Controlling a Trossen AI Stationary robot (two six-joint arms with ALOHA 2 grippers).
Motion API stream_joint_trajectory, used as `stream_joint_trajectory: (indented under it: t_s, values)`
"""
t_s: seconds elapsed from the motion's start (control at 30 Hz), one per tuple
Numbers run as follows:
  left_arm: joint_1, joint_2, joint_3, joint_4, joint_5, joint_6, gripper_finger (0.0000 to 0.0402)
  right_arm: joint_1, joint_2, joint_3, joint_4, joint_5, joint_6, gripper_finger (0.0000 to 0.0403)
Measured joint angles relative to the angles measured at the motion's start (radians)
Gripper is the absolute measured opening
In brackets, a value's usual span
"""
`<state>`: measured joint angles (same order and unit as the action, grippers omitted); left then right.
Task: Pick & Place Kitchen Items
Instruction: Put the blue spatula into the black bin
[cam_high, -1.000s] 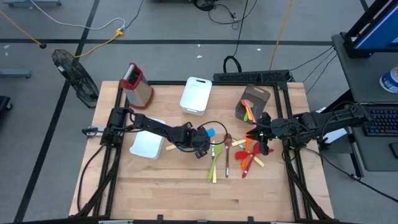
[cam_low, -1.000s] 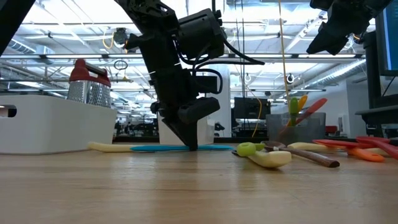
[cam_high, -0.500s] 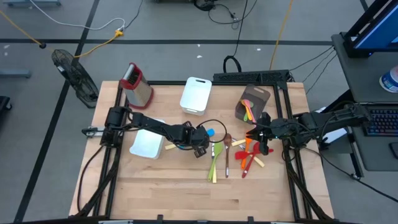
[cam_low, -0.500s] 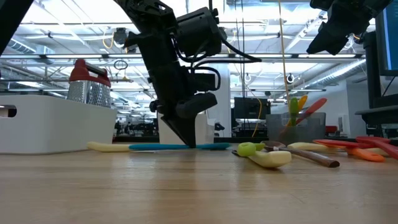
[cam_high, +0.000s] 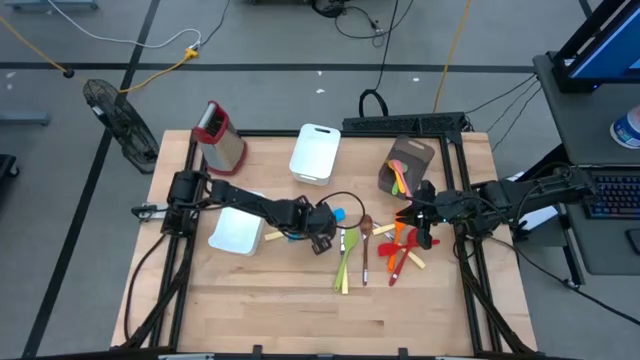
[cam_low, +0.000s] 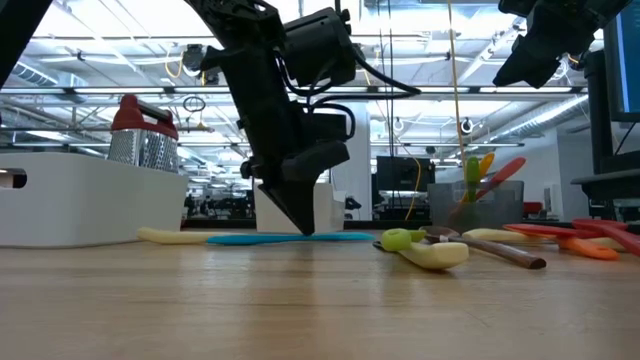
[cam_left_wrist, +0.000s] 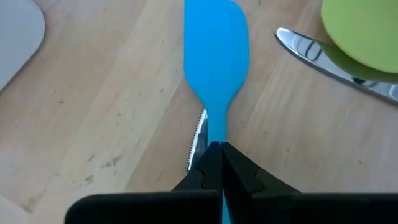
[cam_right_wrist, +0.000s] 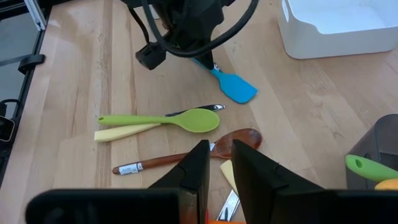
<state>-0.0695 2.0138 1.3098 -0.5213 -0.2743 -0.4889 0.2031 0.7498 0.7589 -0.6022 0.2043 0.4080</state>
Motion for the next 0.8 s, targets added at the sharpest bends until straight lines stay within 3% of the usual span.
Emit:
stream_joint_trajectory:
  t_s: [0.27, 0.5, 0.63, 0.8]
  values:
    - [-0.005, -0.017, -0.001, 0.002, -0.088, 0.012, 0.0002, 0.000, 0.000, 0.000, 0.000, 0.000, 0.000, 0.0059]
    - [-0.007, -0.038, 0.001, 0.100, -0.050, 0.108, 0.0006, 0.000, 0.001, 0.000, 0.000, 0.001, -0.004, 0.0059]
    - [-0.007, -0.037, 0.001, 0.122, -0.042, 0.181, 0.0049, 0.000, 0.001, 0.000, -0.001, 0.002, -0.004, 0.0059]
    - [-0.003, -0.036, 0.001, 0.172, -0.050, 0.244, 0.0149, 0.000, 0.001, 0.000, -0.001, 0.003, -0.004, 0.0059]
